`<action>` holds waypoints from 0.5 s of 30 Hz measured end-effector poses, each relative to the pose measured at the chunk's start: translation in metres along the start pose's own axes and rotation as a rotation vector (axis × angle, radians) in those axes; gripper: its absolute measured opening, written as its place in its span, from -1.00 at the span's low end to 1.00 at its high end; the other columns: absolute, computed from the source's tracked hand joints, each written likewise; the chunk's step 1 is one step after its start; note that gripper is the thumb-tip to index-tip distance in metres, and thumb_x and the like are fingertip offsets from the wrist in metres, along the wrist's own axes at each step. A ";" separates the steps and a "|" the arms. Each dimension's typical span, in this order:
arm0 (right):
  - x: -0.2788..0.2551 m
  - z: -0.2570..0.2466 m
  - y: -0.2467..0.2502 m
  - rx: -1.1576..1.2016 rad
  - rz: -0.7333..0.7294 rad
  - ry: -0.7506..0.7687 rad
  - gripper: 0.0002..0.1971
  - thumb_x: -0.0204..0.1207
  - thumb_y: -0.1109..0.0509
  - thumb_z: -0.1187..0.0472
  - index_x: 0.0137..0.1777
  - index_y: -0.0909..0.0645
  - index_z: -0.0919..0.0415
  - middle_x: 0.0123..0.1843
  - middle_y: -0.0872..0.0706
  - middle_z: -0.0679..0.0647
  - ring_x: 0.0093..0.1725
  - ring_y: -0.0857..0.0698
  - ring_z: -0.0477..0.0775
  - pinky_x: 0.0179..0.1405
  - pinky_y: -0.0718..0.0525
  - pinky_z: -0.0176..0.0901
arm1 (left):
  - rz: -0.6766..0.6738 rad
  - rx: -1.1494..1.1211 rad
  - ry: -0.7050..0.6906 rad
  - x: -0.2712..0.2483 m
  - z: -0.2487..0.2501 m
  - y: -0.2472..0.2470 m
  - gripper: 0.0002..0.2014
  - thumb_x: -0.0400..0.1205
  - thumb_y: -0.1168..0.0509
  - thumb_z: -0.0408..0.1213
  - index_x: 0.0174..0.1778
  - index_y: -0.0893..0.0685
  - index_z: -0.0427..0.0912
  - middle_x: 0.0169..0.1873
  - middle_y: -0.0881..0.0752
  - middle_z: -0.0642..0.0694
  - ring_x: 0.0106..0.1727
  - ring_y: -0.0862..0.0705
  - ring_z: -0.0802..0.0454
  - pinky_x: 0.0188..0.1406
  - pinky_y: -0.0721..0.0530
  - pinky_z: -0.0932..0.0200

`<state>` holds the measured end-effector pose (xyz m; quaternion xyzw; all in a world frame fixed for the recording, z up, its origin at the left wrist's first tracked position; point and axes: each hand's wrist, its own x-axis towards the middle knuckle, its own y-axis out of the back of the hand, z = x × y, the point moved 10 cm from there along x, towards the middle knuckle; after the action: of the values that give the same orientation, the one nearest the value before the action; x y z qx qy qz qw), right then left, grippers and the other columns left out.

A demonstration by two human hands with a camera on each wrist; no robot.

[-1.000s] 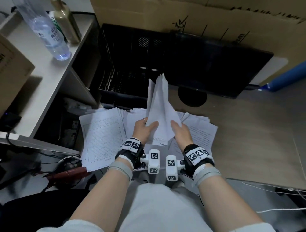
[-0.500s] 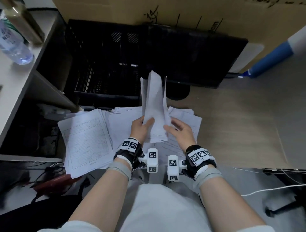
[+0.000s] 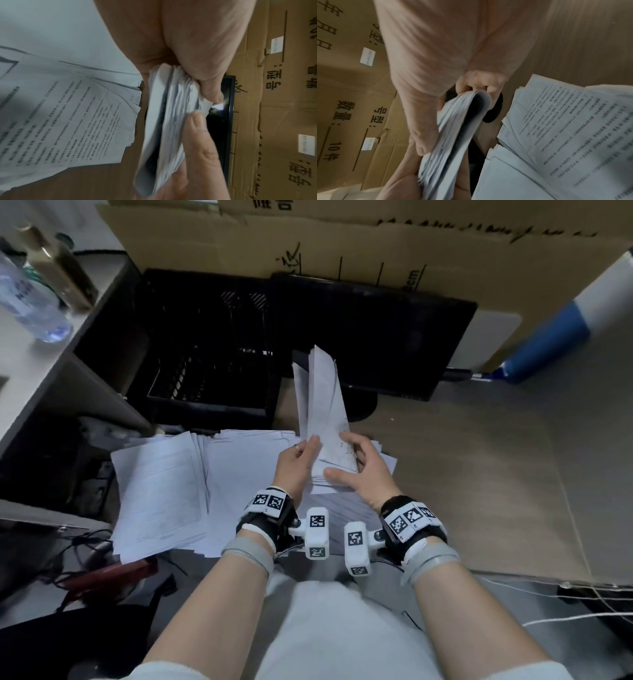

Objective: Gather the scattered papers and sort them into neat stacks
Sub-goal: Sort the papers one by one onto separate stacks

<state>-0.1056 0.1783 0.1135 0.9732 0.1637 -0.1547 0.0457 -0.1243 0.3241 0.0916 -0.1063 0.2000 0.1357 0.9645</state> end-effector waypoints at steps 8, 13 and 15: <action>-0.015 0.004 0.039 0.019 -0.040 0.025 -0.26 0.46 -0.60 0.25 0.60 -0.36 0.03 0.34 -0.60 -0.21 0.26 -0.58 -0.43 0.09 -0.65 -0.46 | 0.007 -0.008 -0.020 -0.022 -0.006 -0.039 -0.69 0.75 -0.33 -0.09 0.13 -0.79 -0.30 -0.09 -0.86 -0.07 -0.29 -0.79 0.15 -0.34 -0.68 0.33; -0.018 0.006 0.051 0.042 -0.053 0.029 -0.27 0.45 -0.61 0.18 0.60 -0.40 -0.02 0.43 -0.59 -0.11 0.35 -0.59 -0.34 0.24 -0.64 -0.36 | 0.033 -0.008 -0.010 -0.026 -0.008 -0.049 -0.68 0.68 -0.42 -0.05 0.11 -0.81 -0.27 -0.05 -0.88 -0.18 -0.06 -0.85 -0.11 -0.14 -0.78 0.09; -0.018 0.004 0.055 0.052 -0.061 0.045 -0.28 0.46 -0.61 0.17 0.60 -0.40 0.00 0.40 -0.58 -0.17 0.29 -0.57 -0.45 0.13 -0.63 -0.48 | 0.048 0.007 0.000 -0.028 -0.005 -0.054 -0.69 0.68 -0.42 -0.04 0.06 -0.81 -0.25 -0.15 -0.87 -0.10 -0.23 -0.81 0.03 -0.36 -0.68 0.25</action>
<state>-0.1050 0.1199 0.1173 0.9719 0.1899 -0.1384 0.0119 -0.1344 0.2655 0.1067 -0.0983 0.2027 0.1581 0.9614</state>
